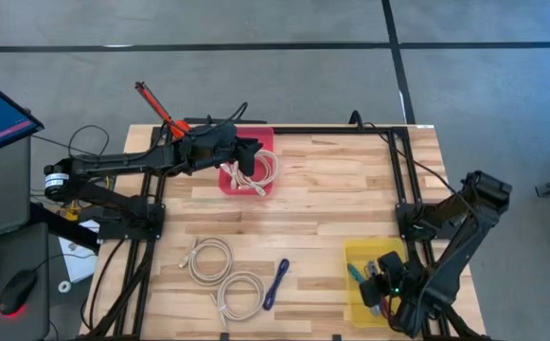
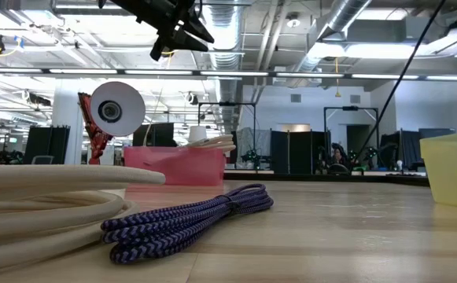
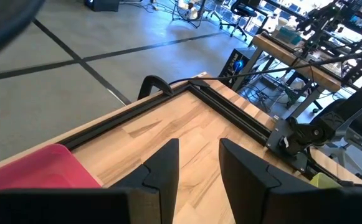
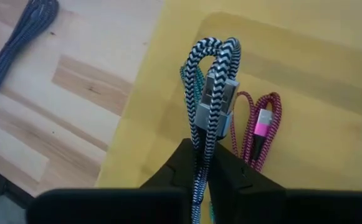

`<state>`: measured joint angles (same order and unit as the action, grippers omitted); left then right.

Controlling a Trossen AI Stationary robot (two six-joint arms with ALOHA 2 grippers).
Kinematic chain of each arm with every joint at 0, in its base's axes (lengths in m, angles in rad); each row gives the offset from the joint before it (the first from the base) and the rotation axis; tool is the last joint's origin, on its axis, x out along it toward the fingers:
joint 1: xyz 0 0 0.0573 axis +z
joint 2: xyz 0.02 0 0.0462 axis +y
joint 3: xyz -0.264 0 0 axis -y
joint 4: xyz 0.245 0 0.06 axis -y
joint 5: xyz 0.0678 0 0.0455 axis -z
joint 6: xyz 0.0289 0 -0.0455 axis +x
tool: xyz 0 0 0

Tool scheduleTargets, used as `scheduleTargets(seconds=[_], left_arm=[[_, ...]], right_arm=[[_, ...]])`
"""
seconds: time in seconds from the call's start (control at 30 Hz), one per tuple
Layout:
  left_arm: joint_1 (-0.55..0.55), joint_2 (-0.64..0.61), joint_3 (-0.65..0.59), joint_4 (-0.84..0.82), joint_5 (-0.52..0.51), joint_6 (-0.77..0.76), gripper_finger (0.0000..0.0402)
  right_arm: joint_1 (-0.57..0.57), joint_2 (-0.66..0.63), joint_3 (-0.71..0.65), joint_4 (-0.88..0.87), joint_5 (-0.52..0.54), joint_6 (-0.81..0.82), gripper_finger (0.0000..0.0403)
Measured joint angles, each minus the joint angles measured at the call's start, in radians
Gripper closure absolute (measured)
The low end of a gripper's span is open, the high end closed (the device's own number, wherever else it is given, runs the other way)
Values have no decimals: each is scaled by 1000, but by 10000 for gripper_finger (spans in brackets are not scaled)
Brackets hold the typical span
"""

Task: Pick & Place USB Port
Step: Put the black and white charger cable into the yellow bin, then put the HDMI cable into the red bin

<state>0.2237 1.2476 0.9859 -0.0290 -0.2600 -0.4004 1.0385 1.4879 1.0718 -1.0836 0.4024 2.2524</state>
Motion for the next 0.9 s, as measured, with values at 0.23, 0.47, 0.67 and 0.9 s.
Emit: scheduleTargets(seconds=[0.23,0.47,0.67,0.9], left_arm=[[0,0,0,0,0,0,289],[0,0,0,0,0,0,289],[0,0,0,0,0,0,289],[0,0,0,1,0,0,289]], right_arm=[[-1,0,0,5,-13,-6,346],[-2,0,0,23,-12,-11,341],[-2,-1,0,14,-2,-11,340],[-5,-23,0,-37,36,-16,339]])
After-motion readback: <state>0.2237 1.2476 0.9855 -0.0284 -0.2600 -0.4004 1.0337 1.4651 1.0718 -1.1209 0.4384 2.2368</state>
